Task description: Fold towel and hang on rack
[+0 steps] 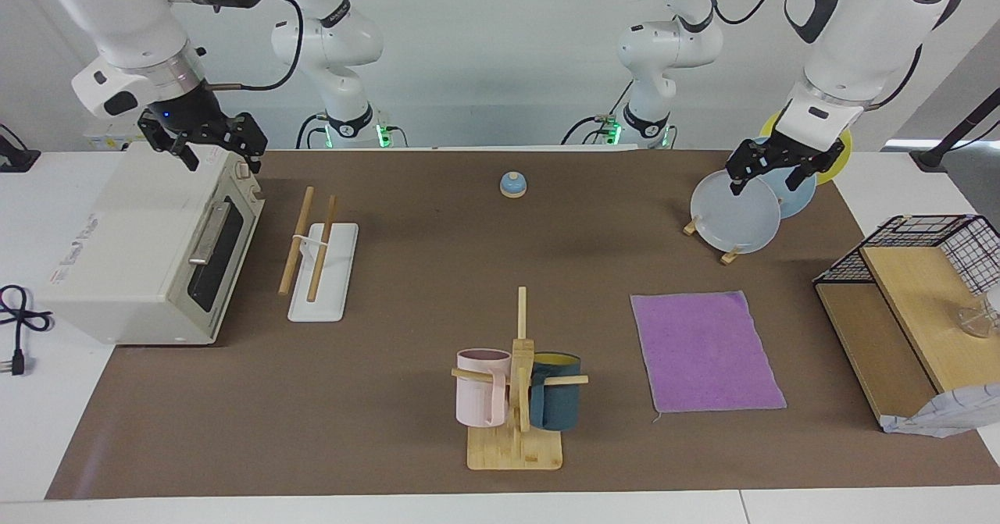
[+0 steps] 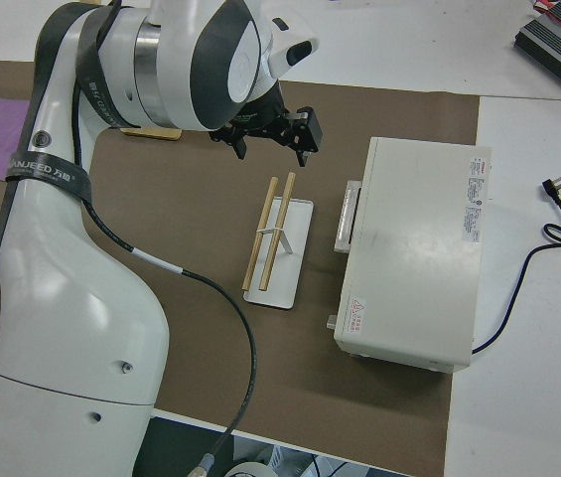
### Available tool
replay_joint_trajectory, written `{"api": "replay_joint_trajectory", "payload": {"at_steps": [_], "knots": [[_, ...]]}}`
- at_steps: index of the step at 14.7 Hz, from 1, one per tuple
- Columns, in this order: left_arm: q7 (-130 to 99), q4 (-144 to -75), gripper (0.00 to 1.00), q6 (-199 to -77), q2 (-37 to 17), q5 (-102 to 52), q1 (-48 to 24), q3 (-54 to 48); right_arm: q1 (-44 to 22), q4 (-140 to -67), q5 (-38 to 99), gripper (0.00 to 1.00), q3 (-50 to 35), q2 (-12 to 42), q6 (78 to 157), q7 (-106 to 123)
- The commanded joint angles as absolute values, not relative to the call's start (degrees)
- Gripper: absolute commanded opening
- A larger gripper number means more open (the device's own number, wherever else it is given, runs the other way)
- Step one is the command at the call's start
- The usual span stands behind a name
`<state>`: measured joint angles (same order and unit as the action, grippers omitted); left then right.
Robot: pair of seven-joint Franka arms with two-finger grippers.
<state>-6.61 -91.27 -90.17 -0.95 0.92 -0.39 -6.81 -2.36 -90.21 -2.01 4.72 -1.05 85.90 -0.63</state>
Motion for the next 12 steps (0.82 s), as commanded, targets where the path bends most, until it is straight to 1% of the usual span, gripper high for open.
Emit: {"api": "replay_joint_trajectory", "payload": {"at_steps": [1,9,11,12], "knots": [[-6.68,-92.9,1.0,-89.65,0.7,0.26,-0.26,-6.5,-1.49,-91.23,-0.88,1.0,4.31,-1.85,86.04,-0.7],[-7.21,-92.9,1.0,-89.65,0.79,0.26,-0.35,-6.5,-1.49,-91.23,-0.88,1.0,4.31,-1.85,86.04,-0.7],[-7.03,-95.87,1.0,-92.79,1.66,0.18,-0.18,-6.5,-1.49,-91.23,-0.88,1.0,4.31,-1.93,86.04,-0.7],[-6.94,-99.02,1.0,-96.99,2.54,0.18,0.35,-6.33,-1.49,-91.23,-0.88,1.0,4.31,-1.93,86.04,-0.7]]}}
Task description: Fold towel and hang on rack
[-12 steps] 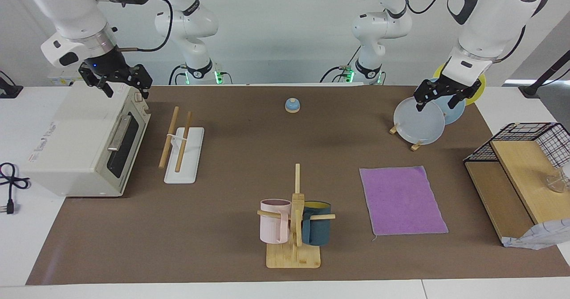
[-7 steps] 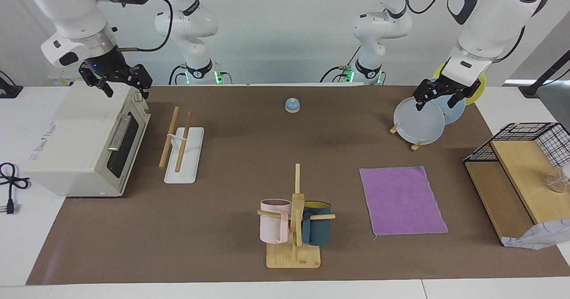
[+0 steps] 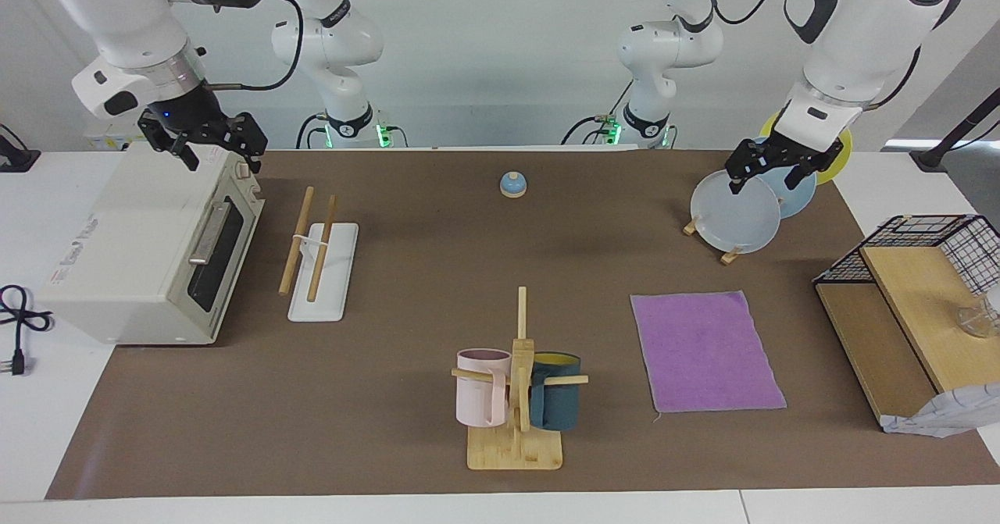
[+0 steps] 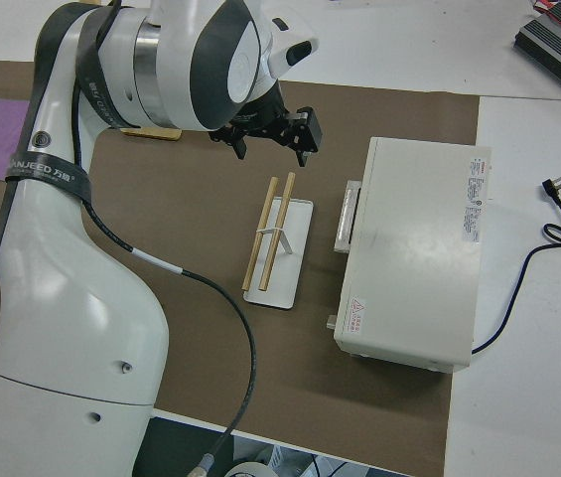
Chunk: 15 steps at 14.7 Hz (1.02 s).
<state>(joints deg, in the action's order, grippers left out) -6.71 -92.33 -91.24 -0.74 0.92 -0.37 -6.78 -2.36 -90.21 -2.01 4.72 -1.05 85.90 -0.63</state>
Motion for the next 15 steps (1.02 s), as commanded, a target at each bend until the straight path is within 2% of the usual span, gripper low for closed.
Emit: {"api": "replay_joint_trajectory", "payload": {"at_steps": [1,3,5,9,11,15], "knots": [[-6.77,-103.49,1.0,-101.29,3.68,0.18,1.4,-6.33,-1.49,-91.23,-0.88,1.0,4.31,-1.85,86.04,-0.7],[-6.42,-111.06,1.0,-111.57,3.43,0.18,2.54,-6.42,-1.49,-91.23,-0.88,1.0,4.31,-1.85,86.04,-0.7],[-6.33,-115.03,1.0,-120.37,-1.37,0.18,3.77,-6.42,-1.49,-91.23,-0.88,1.0,4.31,-1.93,86.04,-0.7],[-4.57,-116.28,1.0,-132.17,-11.85,0.18,6.41,-6.42,-1.32,-91.23,-0.88,1.0,4.48,-1.85,86.04,-0.7],[-4.57,-116.28,1.0,-132.8,-13.53,0.18,6.59,-6.42,-1.41,-91.23,-0.88,1.0,4.48,-1.85,86.04,-0.7],[-4.48,-115.93,0.91,-133.68,-15.99,0.18,8.35,-6.5,-1.67,-91.23,-0.88,1.0,4.39,-1.85,86.04,-0.7]]}}
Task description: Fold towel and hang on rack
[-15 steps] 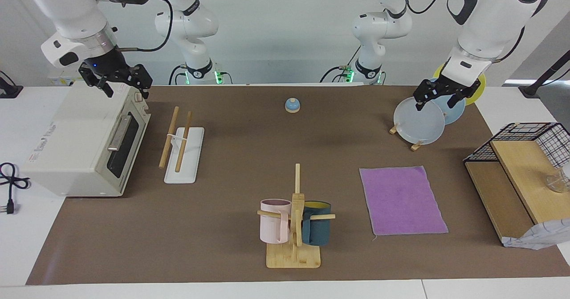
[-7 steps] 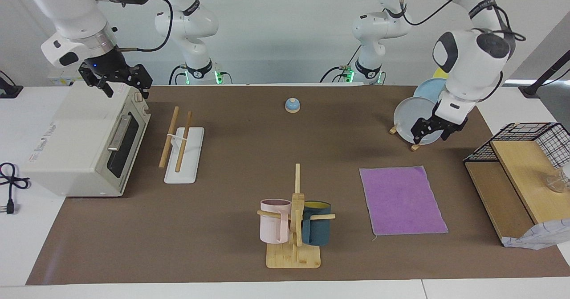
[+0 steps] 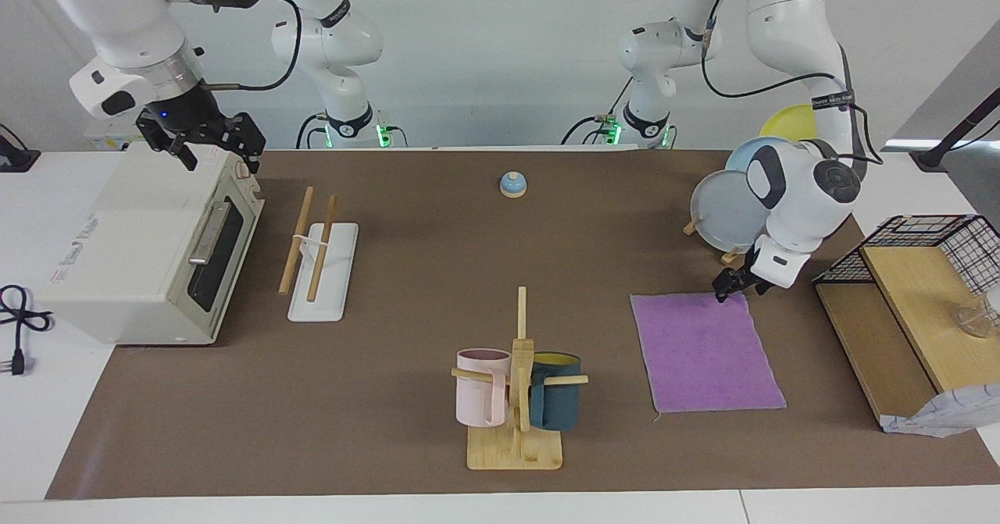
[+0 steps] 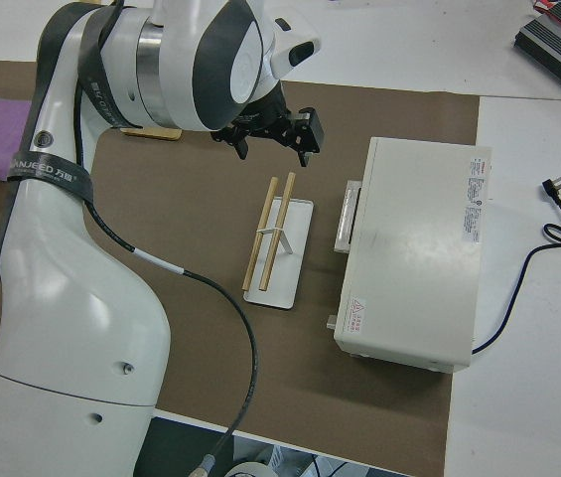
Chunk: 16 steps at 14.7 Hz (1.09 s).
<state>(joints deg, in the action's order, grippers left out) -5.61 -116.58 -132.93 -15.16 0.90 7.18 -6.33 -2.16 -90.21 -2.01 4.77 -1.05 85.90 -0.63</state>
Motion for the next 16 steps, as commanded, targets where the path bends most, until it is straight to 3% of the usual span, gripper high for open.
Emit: {"api": "replay_joint_trajectory", "payload": {"at_steps": [1,5,14,16], "knots": [[-4.4,-115.75,0.86,-133.86,-16.52,0.09,8.61,-6.59,-1.84,-91.23,-0.88,1.0,4.39,-1.85,86.04,-0.7],[-4.31,-114.7,0.67,-133.94,-17.84,-5.08,10.02,-6.68,-1.76,-91.23,-0.88,1.0,4.39,-1.85,86.04,-0.7],[-2.11,-113.12,0.57,-132.37,-18.54,-10.72,12.22,-6.68,-1.76,-91.23,-0.88,1.0,4.39,-1.85,86.04,-0.7],[-2.11,-113.29,0.49,-132.45,-18.54,-10.81,12.04,-6.77,-1.76,-91.23,-0.88,1.0,4.39,-1.85,86.04,-0.7]]}}
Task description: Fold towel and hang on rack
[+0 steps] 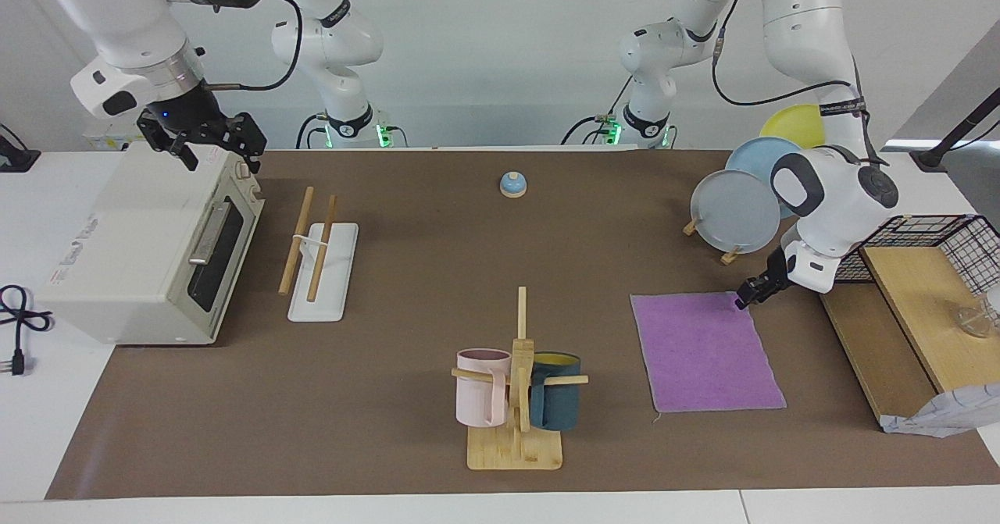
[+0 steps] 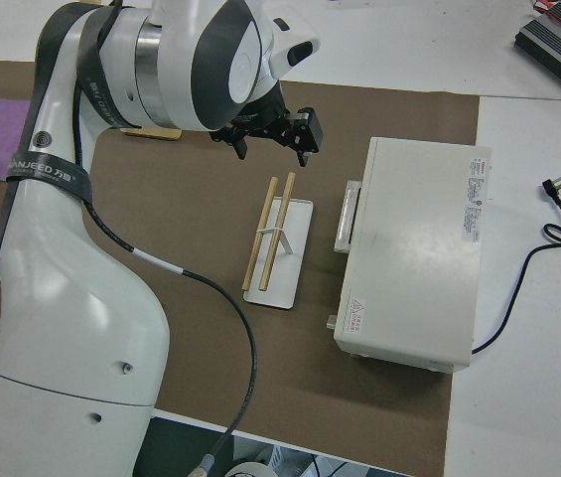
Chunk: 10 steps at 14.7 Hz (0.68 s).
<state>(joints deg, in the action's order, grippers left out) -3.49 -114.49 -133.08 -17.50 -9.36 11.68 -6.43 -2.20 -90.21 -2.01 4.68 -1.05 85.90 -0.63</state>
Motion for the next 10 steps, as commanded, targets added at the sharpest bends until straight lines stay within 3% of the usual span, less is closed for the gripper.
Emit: {"api": "replay_joint_trajectory", "payload": {"at_steps": [1,5,10], "knots": [[-2.11,-113.38,0.47,-132.45,-18.54,-10.81,12.04,-6.77,-1.76,-91.23,-0.79,1.0,4.39,-1.85,86.04,-0.7],[-2.11,-114.08,0.41,-132.28,-18.46,-10.9,11.78,-6.77,-1.85,-91.23,-0.88,1.0,4.39,-1.85,86.04,-0.62],[-2.11,-113.64,0.19,-131.13,-18.37,-10.9,12.04,-6.77,-1.93,-91.23,-0.88,1.0,4.39,-1.93,86.04,-0.62]]}}
